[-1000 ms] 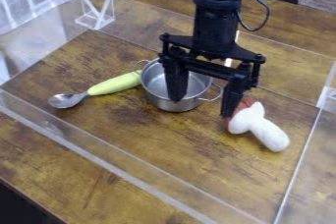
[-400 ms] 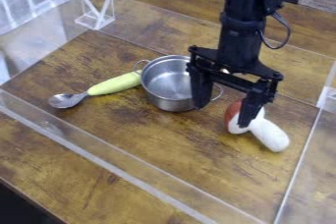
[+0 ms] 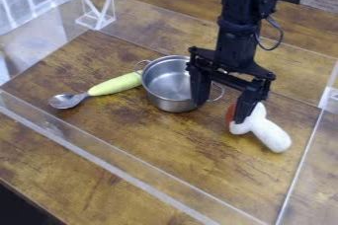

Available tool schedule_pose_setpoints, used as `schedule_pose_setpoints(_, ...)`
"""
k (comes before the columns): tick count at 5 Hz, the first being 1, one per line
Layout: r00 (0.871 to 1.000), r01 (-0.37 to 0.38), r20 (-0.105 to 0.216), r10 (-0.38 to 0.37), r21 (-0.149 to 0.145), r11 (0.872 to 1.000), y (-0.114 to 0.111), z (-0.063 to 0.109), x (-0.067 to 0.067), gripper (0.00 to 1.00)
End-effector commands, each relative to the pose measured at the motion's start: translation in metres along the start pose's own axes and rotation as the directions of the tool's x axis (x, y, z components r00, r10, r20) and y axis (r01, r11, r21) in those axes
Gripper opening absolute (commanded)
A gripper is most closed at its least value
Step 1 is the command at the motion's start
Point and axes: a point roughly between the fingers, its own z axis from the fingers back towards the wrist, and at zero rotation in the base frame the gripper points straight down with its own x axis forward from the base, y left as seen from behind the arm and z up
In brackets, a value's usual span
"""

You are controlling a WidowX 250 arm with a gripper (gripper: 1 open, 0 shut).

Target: Put the mushroom in the silver pot

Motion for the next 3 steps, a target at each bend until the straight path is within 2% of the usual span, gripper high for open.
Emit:
schedule_pose_setpoints(1,0.996,0.059,0.068,-0.06,0.003,0.998,-0.013,0.014,0.012,1.0)
schedule_pose_setpoints(3,0.986,0.146,0.083,-0.148,0.023,0.989,-0.038,0.007,0.023,1.0)
